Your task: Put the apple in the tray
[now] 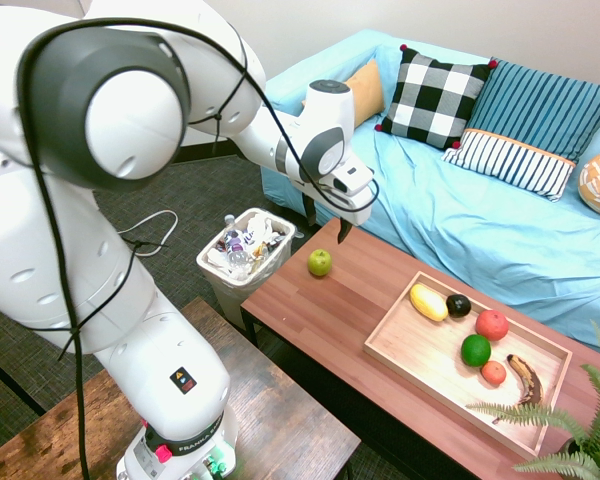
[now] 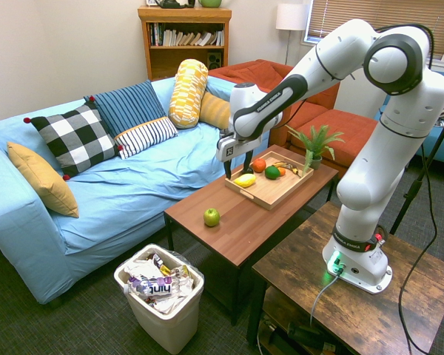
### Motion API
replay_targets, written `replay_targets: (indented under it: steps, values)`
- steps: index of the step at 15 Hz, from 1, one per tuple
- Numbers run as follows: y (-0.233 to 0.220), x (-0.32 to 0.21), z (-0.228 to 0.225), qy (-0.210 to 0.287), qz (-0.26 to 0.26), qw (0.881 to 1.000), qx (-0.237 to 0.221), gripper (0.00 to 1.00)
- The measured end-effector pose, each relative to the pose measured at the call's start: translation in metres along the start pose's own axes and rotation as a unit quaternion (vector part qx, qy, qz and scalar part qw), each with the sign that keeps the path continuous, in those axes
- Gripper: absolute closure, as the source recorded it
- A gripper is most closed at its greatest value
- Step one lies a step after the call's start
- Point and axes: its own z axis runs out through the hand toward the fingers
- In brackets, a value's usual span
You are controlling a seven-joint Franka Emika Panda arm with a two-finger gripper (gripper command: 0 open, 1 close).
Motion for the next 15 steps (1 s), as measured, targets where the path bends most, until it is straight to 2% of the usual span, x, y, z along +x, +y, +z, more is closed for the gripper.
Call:
replay_targets:
  steps: [7, 15]
  values:
    - [-0.075, -0.013, 0.089, -0.005, 0.023, 0.999, -0.022, 0.00]
    - [-0.095, -0.006, 0.153, -0.004, 0.044, 0.997, -0.056, 0.00]
